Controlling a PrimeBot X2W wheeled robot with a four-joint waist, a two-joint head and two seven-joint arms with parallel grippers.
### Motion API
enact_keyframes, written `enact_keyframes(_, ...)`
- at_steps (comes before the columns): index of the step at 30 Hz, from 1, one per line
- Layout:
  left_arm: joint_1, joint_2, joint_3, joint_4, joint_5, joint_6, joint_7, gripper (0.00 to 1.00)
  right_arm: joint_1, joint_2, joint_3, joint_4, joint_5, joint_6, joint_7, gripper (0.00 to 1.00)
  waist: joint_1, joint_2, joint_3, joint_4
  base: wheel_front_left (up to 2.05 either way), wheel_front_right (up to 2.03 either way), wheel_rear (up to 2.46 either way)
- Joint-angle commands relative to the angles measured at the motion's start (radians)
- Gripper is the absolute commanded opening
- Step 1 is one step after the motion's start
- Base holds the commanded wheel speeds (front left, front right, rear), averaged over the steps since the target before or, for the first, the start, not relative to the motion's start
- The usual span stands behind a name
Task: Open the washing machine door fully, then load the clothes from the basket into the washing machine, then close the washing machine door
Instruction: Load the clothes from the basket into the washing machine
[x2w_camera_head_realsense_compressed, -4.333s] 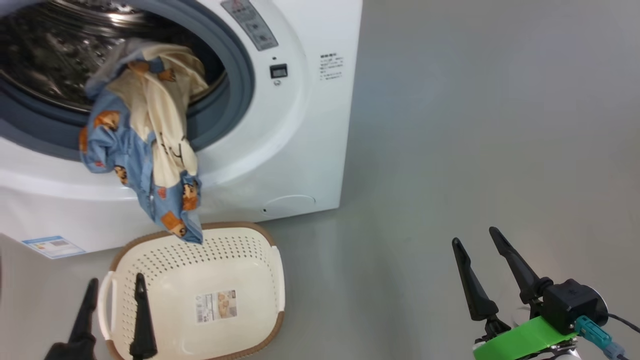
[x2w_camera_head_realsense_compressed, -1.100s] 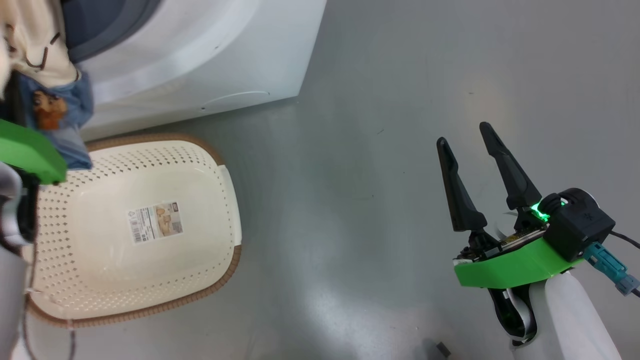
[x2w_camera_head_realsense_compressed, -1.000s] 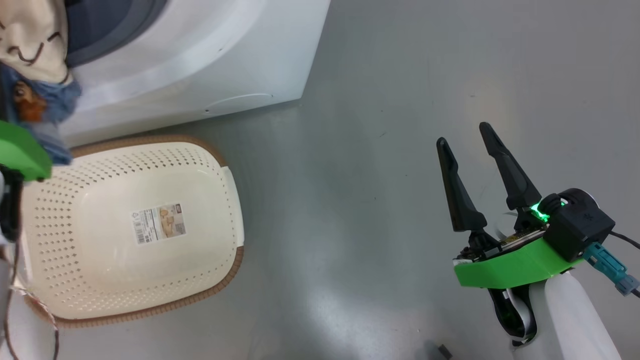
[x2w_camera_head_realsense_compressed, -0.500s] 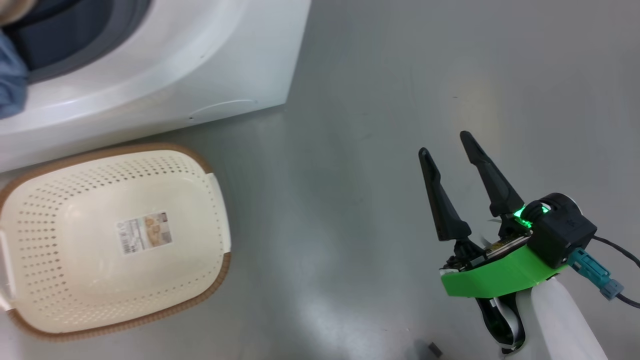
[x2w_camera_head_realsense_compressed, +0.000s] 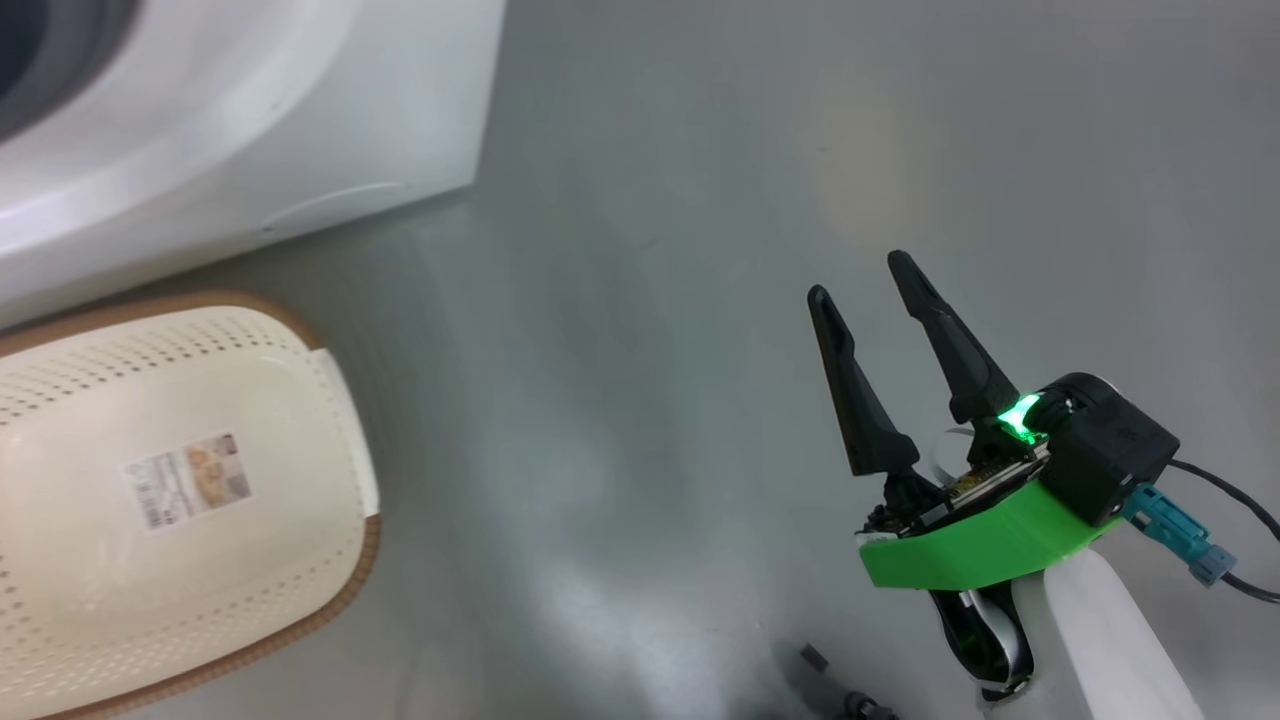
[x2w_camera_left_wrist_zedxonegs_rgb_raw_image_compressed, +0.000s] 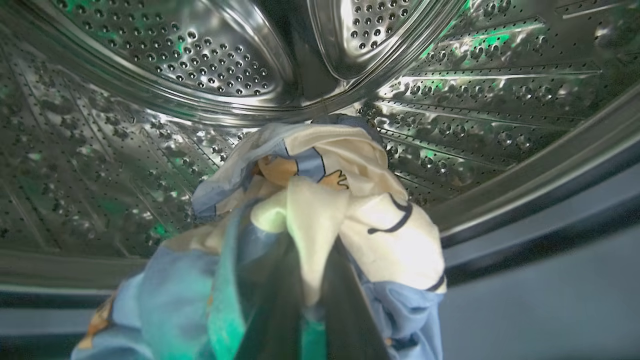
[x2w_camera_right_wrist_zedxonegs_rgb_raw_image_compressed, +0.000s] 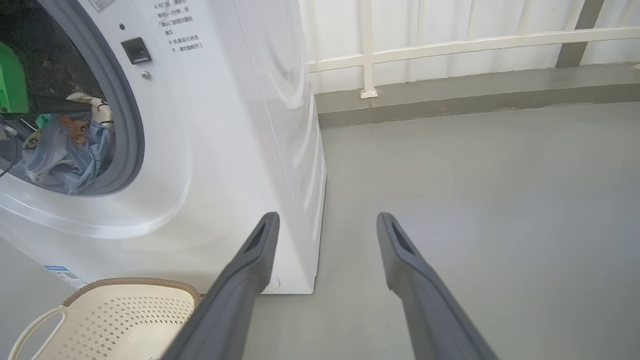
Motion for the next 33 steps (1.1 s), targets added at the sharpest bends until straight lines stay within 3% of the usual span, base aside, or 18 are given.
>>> enact_keyframes(1, -0.057, 0.067, 0.029, -0.013, 0.026, -0.004, -0.007, 0.00, -0.003, 0.004, 0.027, -0.023, 0.016, 0.002, -0.012, 1.00, 0.0000, -0.0001, 0.031, -0.034, 0.00, 0.00, 0.00)
enact_keyframes(8, -0.195, 0.088, 0.011, 0.049, 0.101, -0.018, -0.110, 0.00, -0.020, 0.004, 0.047, -0.023, 0.042, 0.002, -0.012, 1.00, 0.0000, -0.0001, 0.060, -0.073, 0.00, 0.00, 0.00)
enact_keyframes(25, -0.519, 0.101, -0.063, 0.223, 0.325, -0.012, -0.622, 0.00, -0.041, 0.004, 0.073, -0.023, 0.086, 0.002, -0.012, 1.00, 0.0000, -0.0001, 0.129, -0.139, 0.00, 0.00, 0.00)
enact_keyframes(33, -0.515, 0.068, -0.092, 0.338, 0.320, -0.014, -0.603, 0.00, -0.051, 0.004, 0.074, -0.024, 0.087, 0.002, -0.012, 1.00, 0.0000, -0.0001, 0.142, -0.133, 0.00, 0.00, 0.00)
